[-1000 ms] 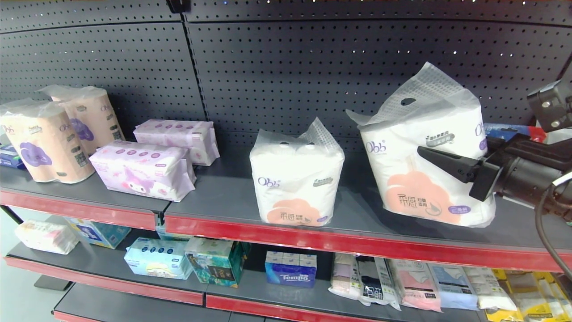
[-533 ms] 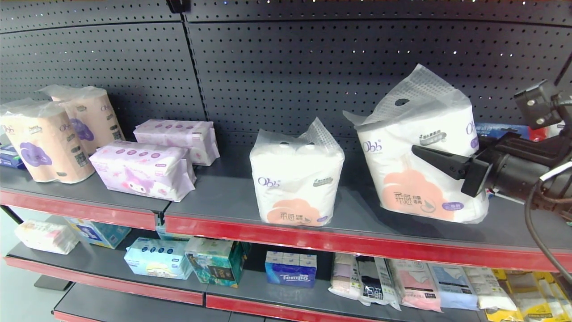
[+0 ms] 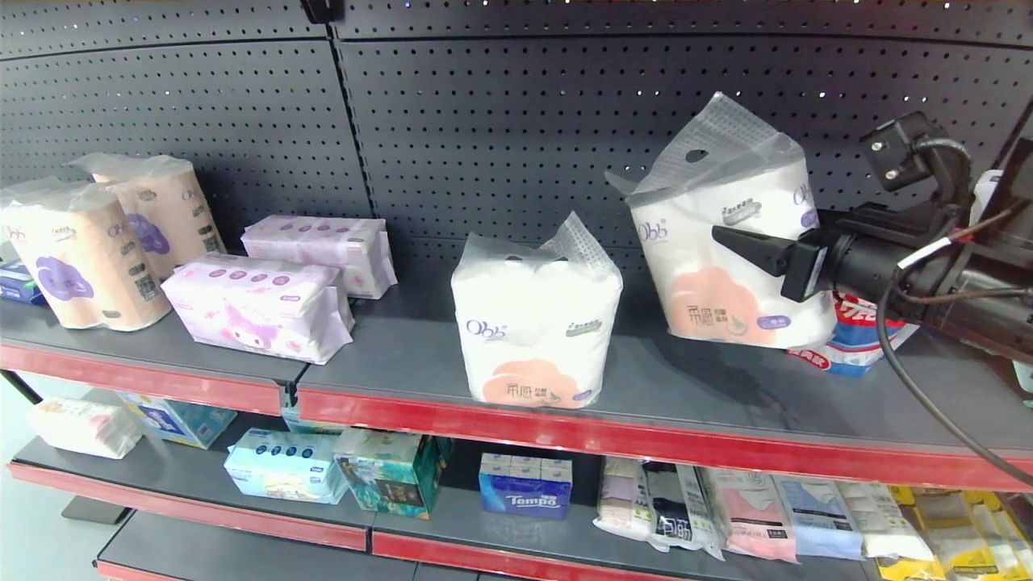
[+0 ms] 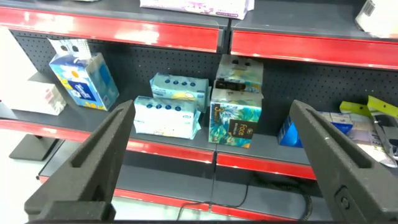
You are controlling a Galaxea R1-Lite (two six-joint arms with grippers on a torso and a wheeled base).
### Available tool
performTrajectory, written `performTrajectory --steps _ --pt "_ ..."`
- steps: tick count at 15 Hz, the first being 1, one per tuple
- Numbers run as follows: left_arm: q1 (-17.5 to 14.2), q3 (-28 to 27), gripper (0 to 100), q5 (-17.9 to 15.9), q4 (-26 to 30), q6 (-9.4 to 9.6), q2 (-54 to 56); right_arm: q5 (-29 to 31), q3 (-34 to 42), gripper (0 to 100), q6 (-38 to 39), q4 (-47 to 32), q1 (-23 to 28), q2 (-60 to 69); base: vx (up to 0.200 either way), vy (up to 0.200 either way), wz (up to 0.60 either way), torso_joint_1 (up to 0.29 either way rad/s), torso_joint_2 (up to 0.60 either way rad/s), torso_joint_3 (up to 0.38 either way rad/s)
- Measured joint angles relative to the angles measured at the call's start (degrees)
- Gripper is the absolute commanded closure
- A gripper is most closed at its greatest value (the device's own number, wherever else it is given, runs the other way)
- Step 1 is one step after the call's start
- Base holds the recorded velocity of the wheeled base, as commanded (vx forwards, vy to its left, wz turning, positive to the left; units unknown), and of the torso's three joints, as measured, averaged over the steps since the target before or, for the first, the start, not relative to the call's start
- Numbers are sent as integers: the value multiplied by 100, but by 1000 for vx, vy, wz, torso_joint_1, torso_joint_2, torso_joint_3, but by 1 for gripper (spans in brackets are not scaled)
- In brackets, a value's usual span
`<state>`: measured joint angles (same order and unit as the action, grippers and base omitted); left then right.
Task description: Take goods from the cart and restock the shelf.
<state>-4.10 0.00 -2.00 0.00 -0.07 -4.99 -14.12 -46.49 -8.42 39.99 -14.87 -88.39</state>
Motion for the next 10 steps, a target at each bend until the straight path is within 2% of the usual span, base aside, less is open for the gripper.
performTrajectory --steps 10 --pt "0 0 0 0 0 0 0 11 -656 100 191 282 -61 -998 0 0 0 0 0 0"
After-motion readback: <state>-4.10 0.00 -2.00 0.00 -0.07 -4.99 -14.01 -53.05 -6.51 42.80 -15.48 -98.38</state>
